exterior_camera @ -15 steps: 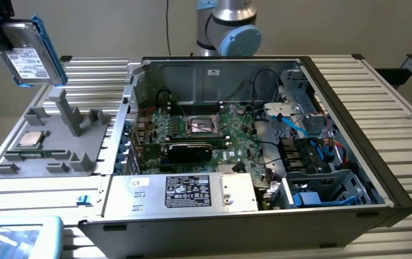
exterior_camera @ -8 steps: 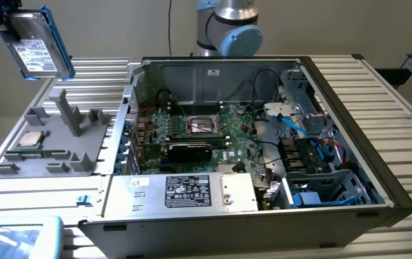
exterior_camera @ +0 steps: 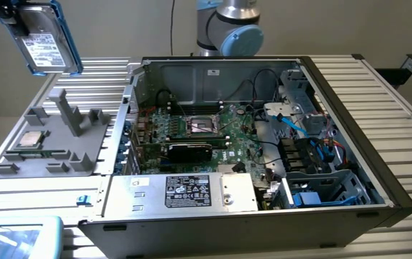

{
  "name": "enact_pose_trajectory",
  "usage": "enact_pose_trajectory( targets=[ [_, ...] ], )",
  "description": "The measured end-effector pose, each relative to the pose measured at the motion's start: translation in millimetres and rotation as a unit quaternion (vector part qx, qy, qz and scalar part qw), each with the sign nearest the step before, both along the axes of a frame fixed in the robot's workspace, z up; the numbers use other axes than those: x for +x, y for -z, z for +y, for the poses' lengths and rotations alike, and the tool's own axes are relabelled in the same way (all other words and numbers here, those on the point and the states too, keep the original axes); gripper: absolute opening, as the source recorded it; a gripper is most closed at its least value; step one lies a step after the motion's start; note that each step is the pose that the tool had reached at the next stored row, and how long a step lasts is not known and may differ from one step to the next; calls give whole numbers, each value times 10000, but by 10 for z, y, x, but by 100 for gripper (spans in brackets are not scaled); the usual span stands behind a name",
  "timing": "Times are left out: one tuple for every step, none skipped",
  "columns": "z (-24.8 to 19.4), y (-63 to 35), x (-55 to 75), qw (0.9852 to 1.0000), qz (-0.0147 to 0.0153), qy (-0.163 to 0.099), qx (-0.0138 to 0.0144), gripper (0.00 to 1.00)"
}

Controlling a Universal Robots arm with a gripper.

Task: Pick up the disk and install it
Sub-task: 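Pick up the disk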

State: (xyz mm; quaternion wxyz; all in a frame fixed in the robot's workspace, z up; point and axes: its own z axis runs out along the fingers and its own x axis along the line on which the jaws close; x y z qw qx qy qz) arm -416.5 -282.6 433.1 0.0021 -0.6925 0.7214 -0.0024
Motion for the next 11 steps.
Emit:
enact_pose_trajectory(
  targets=[
    [0,-20,43,10000,0,0,0,37],
    [0,-38,84,10000,0,0,0,37],
    [0,-55,122,10000,1,0,0,37],
    [0,-71,157,10000,0,0,0,37],
    [0,-86,191,10000,0,1,0,37],
    [0,-100,229,10000,-1,0,0,37],
    [0,-114,267,10000,-1,0,0,37],
    [0,-127,306,10000,-1,0,1,37],
    [0,-140,342,10000,-1,0,0,37],
    [0,-153,373,10000,-1,0,0,37],
    [-1,-168,399,10000,-1,0,0,37]
  ],
)
